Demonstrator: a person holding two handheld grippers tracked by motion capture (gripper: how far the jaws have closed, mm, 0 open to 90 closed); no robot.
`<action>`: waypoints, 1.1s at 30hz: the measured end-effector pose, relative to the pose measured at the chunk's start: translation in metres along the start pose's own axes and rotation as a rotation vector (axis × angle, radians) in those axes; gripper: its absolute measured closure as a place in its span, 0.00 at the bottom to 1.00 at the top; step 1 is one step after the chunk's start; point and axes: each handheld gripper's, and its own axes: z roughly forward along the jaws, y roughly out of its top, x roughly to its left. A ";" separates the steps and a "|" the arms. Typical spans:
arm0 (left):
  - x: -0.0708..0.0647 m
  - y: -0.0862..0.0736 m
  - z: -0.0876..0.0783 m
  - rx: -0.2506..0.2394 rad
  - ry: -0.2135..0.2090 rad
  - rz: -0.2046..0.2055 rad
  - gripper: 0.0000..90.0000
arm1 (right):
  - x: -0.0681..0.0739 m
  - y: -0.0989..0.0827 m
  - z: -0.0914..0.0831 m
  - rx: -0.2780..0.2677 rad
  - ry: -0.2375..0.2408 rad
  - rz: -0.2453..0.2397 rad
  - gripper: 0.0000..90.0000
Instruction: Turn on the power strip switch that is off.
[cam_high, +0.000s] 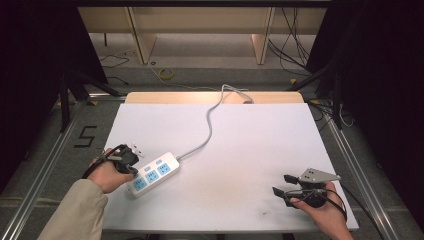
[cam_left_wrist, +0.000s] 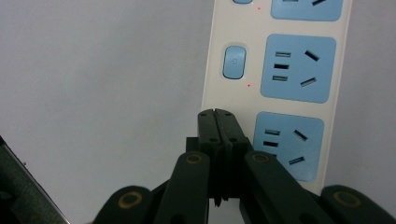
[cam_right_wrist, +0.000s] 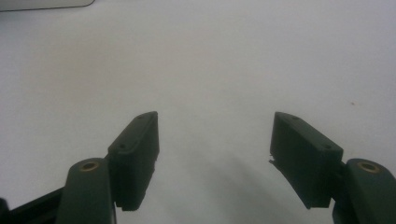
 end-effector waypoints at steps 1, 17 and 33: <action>0.000 0.000 0.000 0.001 0.001 0.000 1.00 | 0.000 0.000 0.000 0.000 0.000 0.000 0.37; -0.002 0.003 0.001 0.012 -0.008 0.004 1.00 | 0.000 0.000 0.000 -0.001 -0.001 -0.001 0.37; -0.003 0.004 0.003 0.029 0.002 0.004 1.00 | 0.000 0.000 0.000 -0.001 0.000 -0.002 0.37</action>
